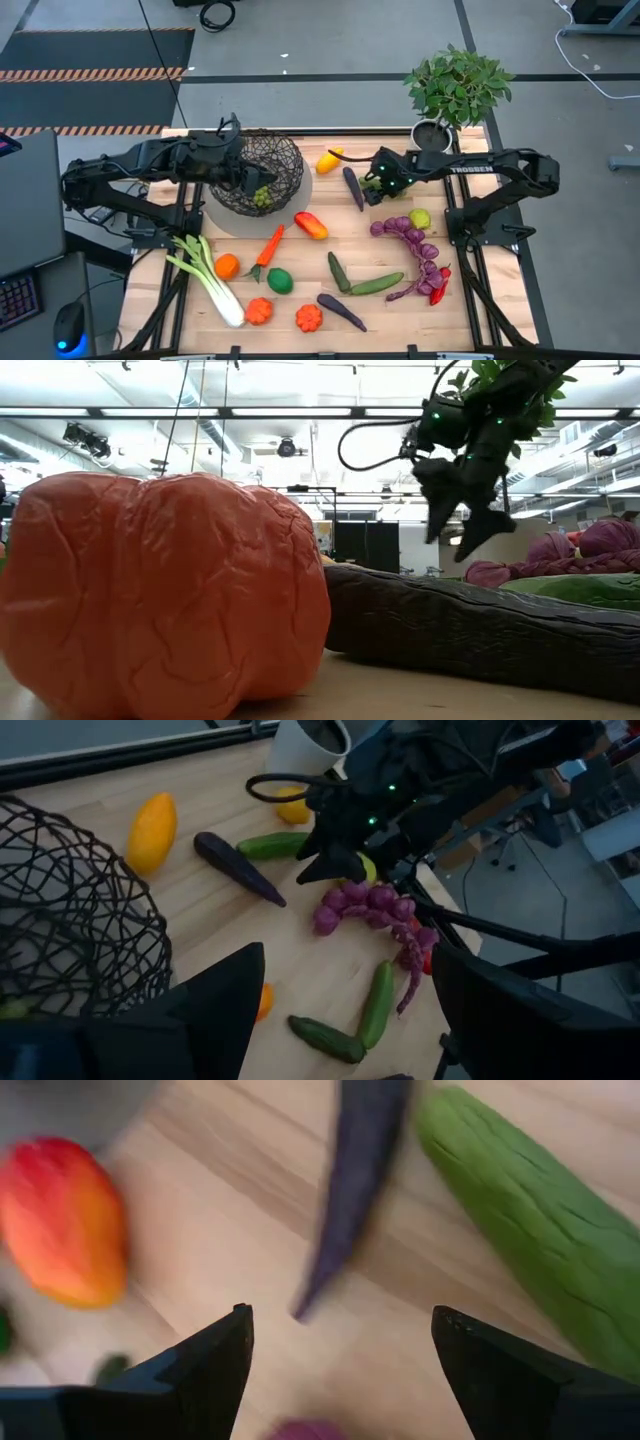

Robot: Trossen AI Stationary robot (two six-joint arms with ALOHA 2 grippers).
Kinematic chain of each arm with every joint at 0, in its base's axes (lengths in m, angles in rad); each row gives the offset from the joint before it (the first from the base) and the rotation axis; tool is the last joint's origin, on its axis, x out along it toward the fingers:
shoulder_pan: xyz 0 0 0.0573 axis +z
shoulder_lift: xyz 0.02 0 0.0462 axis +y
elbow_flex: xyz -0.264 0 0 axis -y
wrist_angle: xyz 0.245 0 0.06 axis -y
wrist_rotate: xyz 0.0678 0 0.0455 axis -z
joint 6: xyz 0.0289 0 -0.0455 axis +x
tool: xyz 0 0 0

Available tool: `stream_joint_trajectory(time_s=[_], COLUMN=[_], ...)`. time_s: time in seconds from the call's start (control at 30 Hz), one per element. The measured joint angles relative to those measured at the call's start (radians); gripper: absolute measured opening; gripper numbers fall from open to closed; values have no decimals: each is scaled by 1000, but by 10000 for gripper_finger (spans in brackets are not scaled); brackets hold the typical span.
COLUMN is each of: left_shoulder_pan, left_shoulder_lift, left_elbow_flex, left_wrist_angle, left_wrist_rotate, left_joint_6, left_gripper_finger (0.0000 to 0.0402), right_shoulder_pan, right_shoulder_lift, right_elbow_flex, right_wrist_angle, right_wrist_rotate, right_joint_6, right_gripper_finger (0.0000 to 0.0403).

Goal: Build produce basket
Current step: Put the top purple eggplant into the black wire basket

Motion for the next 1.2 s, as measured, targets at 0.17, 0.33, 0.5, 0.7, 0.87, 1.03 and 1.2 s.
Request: stream_joint_trajectory(time_s=[0.17, 0.33, 0.5, 0.7, 0.87, 1.03, 1.2], left_shoulder_pan=[0, 0, 0, 0, -1, -1, -1], left_shoulder_lift=[0, 0, 0, 0, 0, 0, 0], left_elbow_flex=[0, 0, 0, 0, 0, 0, 1], left_wrist_angle=[1, 1, 1, 0, 0, -1, -11], left_wrist_rotate=[0, 0, 0, 0, 0, 1, 48], left_joint_6=[-10, -11, -30, -30, -29, -20, -18], left_gripper_finger=[293, 293, 293, 293, 293, 293, 293], right_shoulder_pan=[19, 36, 36, 42, 72, 100, 104], right_shoulder_lift=[68, 137, 181, 236, 293, 367, 436], right_elbow_flex=[0, 0, 0, 1, 65, 166, 236], right_wrist_angle=[50, 105, 202, 241, 244, 154, 54], right_wrist_rotate=[19, 19, 44, 55, 56, 102, 113], right_joint_6=[32, 45, 111, 147, 59, -59, -148], right_gripper_finger=[309, 309, 303, 276, 250, 232, 214])
